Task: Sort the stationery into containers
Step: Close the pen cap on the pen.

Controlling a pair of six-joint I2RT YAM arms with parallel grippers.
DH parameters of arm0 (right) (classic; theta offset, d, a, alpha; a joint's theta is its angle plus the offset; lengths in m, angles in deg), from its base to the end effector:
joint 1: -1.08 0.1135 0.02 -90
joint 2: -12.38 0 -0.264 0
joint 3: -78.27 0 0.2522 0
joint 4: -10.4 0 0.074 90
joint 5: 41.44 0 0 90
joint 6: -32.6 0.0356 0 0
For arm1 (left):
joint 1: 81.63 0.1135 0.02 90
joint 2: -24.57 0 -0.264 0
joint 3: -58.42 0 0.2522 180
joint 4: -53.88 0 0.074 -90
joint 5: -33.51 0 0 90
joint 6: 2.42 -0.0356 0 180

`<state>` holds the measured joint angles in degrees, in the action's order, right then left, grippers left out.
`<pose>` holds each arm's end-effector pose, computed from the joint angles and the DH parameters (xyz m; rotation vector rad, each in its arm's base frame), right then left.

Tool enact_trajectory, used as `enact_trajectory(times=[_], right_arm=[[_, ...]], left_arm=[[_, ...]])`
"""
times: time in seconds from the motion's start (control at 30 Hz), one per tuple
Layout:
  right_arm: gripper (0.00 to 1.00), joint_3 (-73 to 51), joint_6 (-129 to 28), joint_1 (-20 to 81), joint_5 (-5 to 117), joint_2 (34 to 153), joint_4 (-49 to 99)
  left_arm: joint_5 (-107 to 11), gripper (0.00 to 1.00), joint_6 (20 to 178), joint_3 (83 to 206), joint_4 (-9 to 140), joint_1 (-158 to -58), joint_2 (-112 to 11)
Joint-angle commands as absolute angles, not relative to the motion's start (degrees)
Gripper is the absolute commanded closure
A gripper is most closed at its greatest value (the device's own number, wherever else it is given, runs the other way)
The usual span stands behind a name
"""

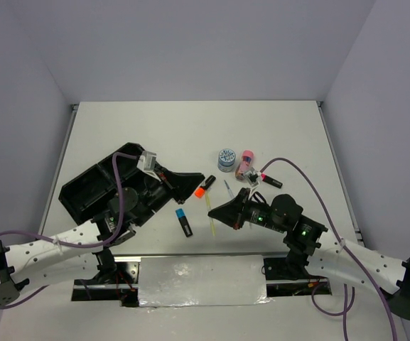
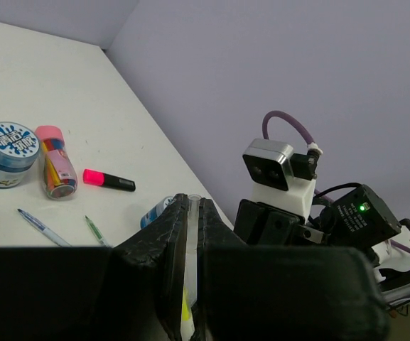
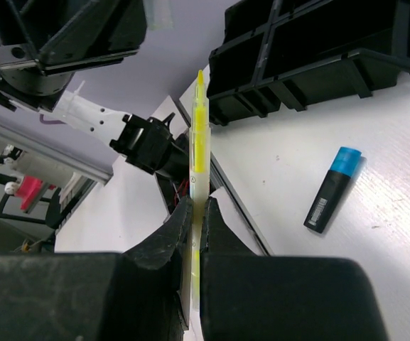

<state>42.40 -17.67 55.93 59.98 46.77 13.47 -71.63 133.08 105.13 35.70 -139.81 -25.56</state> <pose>0.0881 0.1374 0.2661 -0.4079 1.7509 1.4002 0.1172 -0.1712 0.3287 -0.0874 1.4518 -1.3447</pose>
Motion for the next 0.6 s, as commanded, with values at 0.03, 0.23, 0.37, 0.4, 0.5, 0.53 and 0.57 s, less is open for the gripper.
enact_trajectory(times=[0.03,0.23,0.37,0.4,0.5,0.53,0.57], right_arm=[[1.0,40.7,-17.4,56.5,59.2,47.1,10.5],[1.0,39.9,-17.8,56.5,59.1,47.4,10.7],[1.0,39.4,-18.1,56.5,59.5,47.9,10.4],[1.0,39.0,-18.3,56.5,59.6,48.1,10.5],[1.0,38.8,-18.5,56.5,59.5,48.2,10.7],[1.0,38.6,-18.6,56.5,59.4,48.0,10.8],[1.0,38.6,-18.7,56.5,59.3,48.0,10.8]], left_arm=[[-71.6,1.0,134.3,105.2,31.9,-139.7,-24.0],[-71.5,1.0,134.3,104.7,32.3,-139.7,-24.1],[-71.5,1.0,134.4,104.4,32.0,-139.7,-24.8],[-71.3,1.0,134.4,104.5,31.9,-139.7,-25.2],[-70.8,1.0,134.3,104.5,31.6,-139.7,-25.8],[-70.6,1.0,134.3,104.6,31.3,-139.7,-25.9],[-70.5,1.0,134.5,104.5,31.3,-139.7,-26.1]])
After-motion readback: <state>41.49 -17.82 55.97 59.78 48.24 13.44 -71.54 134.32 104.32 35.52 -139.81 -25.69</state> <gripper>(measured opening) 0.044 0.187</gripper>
